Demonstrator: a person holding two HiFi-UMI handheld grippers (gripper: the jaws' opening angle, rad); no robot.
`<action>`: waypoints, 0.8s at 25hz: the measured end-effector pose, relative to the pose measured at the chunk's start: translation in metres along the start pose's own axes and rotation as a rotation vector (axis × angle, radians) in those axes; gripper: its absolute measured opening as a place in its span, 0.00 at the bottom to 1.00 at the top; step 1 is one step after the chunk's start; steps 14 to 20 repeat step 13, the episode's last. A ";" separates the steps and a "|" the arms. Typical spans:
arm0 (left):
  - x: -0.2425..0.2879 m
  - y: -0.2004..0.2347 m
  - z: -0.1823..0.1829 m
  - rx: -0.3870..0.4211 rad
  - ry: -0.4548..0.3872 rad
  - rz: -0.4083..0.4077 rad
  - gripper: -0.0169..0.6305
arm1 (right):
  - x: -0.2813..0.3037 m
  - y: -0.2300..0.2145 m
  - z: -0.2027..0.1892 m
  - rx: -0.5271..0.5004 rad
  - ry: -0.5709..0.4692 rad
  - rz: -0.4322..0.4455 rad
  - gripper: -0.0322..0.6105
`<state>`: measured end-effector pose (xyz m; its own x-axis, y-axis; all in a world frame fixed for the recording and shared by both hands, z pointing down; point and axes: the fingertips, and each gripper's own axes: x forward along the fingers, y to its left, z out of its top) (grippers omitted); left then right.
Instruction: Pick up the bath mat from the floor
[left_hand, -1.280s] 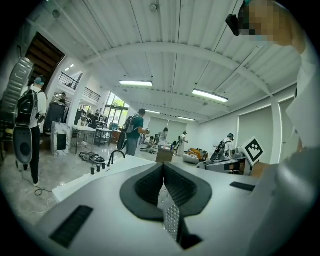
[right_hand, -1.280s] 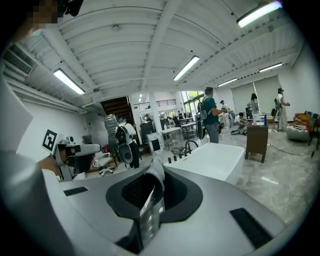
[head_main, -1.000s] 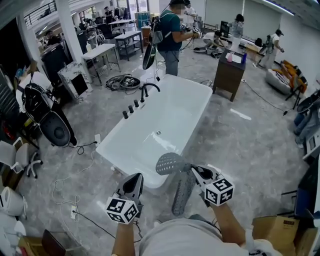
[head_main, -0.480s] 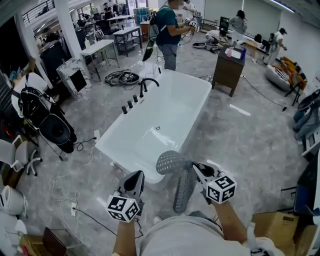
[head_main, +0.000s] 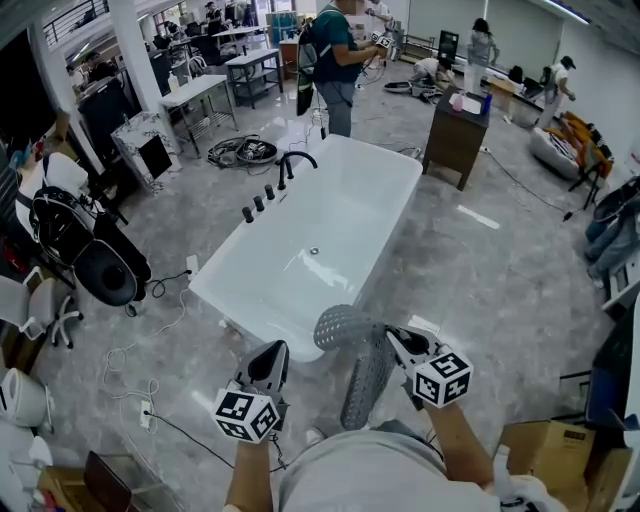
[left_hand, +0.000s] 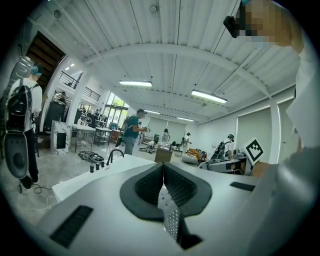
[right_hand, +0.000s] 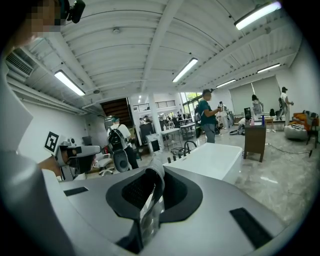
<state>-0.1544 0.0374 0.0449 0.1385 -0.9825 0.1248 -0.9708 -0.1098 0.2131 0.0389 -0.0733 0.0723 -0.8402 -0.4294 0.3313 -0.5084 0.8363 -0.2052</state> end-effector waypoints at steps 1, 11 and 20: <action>0.000 0.000 -0.001 -0.001 0.000 0.001 0.05 | 0.000 0.000 -0.001 0.001 -0.001 -0.001 0.14; -0.002 -0.002 -0.006 -0.012 0.006 0.007 0.05 | -0.006 -0.006 -0.005 0.022 -0.007 -0.015 0.14; -0.001 -0.004 -0.008 -0.011 0.007 0.008 0.05 | -0.008 -0.010 -0.006 0.026 -0.011 -0.017 0.14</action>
